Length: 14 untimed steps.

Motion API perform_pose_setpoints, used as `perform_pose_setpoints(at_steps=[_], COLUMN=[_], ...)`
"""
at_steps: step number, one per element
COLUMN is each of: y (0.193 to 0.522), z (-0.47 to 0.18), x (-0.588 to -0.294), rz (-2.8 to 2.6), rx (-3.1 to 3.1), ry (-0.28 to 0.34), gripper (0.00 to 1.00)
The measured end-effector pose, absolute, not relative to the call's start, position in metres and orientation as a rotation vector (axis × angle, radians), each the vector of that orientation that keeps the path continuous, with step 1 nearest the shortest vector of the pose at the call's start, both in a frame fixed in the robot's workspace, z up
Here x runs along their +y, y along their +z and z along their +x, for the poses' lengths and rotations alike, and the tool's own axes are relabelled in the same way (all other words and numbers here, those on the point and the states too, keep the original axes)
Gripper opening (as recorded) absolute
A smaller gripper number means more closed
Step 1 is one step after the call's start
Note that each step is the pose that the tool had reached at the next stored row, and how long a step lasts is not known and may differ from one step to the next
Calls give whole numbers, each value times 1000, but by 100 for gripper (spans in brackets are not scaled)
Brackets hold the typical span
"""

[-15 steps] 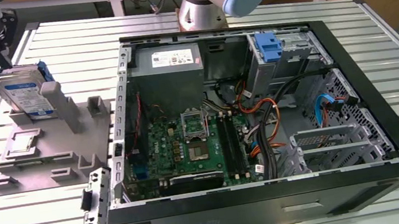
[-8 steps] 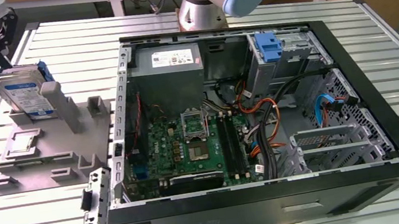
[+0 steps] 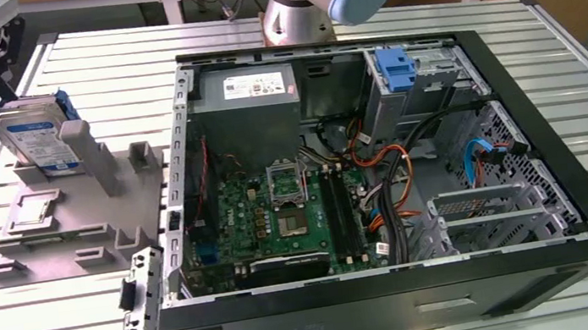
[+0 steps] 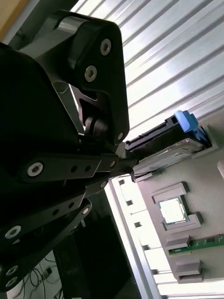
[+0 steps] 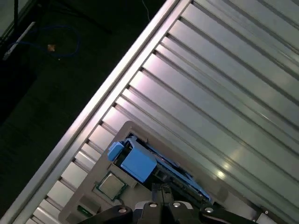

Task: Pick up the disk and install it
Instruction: 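Pick up the disk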

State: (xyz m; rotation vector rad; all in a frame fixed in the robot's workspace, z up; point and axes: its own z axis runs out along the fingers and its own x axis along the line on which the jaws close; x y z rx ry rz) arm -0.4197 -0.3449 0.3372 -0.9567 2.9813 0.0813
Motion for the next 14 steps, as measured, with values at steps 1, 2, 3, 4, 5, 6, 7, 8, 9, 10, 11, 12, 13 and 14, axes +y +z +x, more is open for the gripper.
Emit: perform_pose_setpoints(at_steps=[1,2,3,4,5,6,7,8,9,10,11,12,13,14], y=[337,337,337,337,337,337,337,337,337,337,337,337,337,337], z=[-420,-420,-420,-420,-420,-420,-420,-420,-420,-420,-420,-420,-420,-420], x=[-345,-345,-345,-345,-345,-345,-345,-345,-345,-345,-345,-345,-345,-345], rz=[-982,-1007,-1032,-1057,-1084,-1109,-1134,-1159,-1183,-1208,-1234,-1259,-1283,-1308], rx=[2974,2966,2958,2949,2940,2931,2922,2913,2903,2893,2883,2873,2862,2852], ry=[81,82,82,82,82,82,82,82,82,82,82,82,83,83], gripper=[11,11,11,11,11,11,11,11,11,11,11,11,11,11])
